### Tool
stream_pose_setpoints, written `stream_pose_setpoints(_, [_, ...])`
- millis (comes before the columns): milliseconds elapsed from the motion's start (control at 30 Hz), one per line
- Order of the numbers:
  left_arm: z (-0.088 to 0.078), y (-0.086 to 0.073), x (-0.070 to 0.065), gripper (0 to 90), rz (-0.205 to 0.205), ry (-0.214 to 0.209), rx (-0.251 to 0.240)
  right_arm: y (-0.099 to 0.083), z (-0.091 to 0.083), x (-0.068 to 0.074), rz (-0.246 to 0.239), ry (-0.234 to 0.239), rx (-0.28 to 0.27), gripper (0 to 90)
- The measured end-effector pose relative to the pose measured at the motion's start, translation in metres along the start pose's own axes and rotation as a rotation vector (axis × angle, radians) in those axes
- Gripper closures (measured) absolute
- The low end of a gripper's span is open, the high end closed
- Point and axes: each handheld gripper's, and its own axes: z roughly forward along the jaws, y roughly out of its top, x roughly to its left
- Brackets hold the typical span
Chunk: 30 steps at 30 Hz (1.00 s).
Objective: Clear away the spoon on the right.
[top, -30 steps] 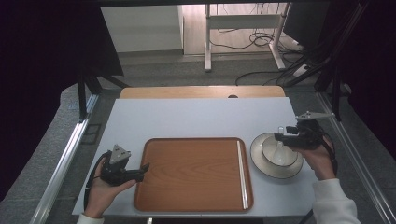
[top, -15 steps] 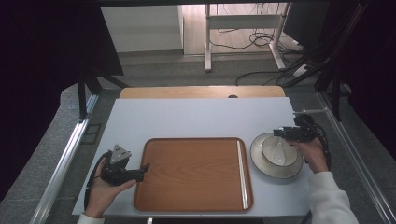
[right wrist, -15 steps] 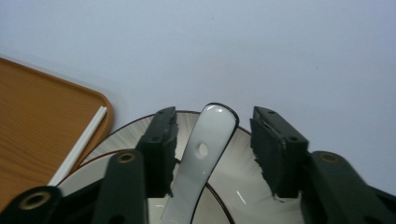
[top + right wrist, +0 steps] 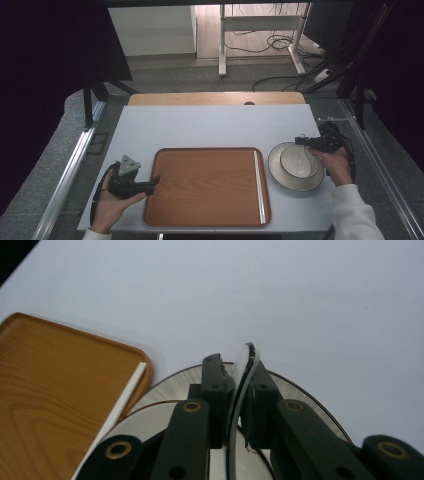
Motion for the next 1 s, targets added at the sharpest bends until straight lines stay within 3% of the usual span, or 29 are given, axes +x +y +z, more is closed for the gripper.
stream_pose_setpoints(133, [-0.001,0.000,0.000,17.7,-0.002,0.001,-0.002,0.003,-0.010,0.006,-0.013,0.014,-0.026,84.7])
stream_pose_setpoints(433, [-0.001,0.000,0.000,17.7,-0.002,0.002,-0.003,0.012,-0.037,0.029,-0.097,0.013,-0.103,85.0])
stream_pose_setpoints(700, [-0.002,0.001,0.000,17.6,-0.002,0.002,-0.007,0.018,-0.069,0.071,-0.205,0.075,-0.187,85.0])
stream_pose_setpoints(867, [-0.002,0.001,0.000,17.7,-0.002,0.000,-0.006,0.018,-0.074,0.101,-0.281,0.123,-0.182,85.0])
stream_pose_setpoints(1000, [-0.001,0.001,-0.001,17.7,0.001,-0.002,-0.008,0.017,-0.069,0.128,-0.342,0.172,-0.159,85.1])
